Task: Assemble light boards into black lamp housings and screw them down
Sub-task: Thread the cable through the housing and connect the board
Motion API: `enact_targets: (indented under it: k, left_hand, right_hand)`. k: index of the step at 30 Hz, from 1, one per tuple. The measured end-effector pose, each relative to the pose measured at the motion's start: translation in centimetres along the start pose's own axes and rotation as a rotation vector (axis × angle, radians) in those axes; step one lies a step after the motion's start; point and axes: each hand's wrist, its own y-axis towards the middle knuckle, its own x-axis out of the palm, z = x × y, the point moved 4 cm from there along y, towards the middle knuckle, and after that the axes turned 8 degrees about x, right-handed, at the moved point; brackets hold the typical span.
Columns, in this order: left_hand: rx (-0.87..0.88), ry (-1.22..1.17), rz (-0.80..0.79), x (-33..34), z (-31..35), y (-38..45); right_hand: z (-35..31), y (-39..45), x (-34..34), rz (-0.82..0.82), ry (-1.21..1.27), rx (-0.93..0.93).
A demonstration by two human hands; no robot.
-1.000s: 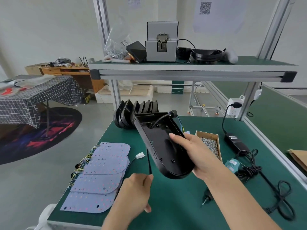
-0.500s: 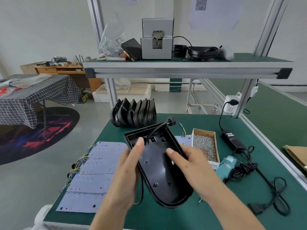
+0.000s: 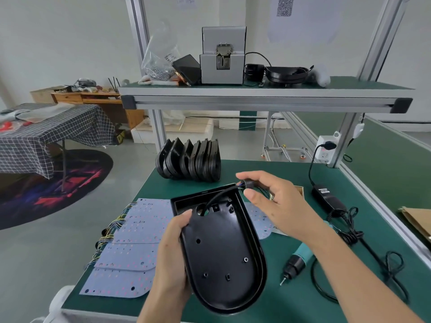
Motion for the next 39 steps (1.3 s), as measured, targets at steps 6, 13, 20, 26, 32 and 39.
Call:
enact_targets:
  k: [6, 13, 20, 26, 32, 39]
  left_hand:
    - [-0.014, 0.157, 0.098, -1.4, -0.7, 0.5]
    - [0.172, 0.327, 0.108, -0.5, -0.8, 1.0]
    - [0.380, 0.507, 0.044, 0.6, 0.9, 1.1]
    - [0.428, 0.532, 0.062, 1.6, 2.3, 1.1]
    - [0.519, 0.566, 0.025, 2.7, 2.4, 0.9]
    - [0.568, 0.653, 0.007, 2.9, 2.0, 0.6]
  right_hand:
    - [0.2, 0.1, 0.1, 0.101, 0.256, 0.018]
    - [-2.9, -0.6, 0.8, 0.116, 0.048, -0.110]
    - [-4.8, -0.9, 3.4, 0.046, -0.358, -0.256]
    - [-5.0, -0.8, 3.7, 0.152, -0.212, -0.161]
    - [-6.3, -0.9, 4.6, 0.190, -0.319, -0.274]
    - [-6.9, -1.0, 5.3, 0.110, -0.568, -0.241]
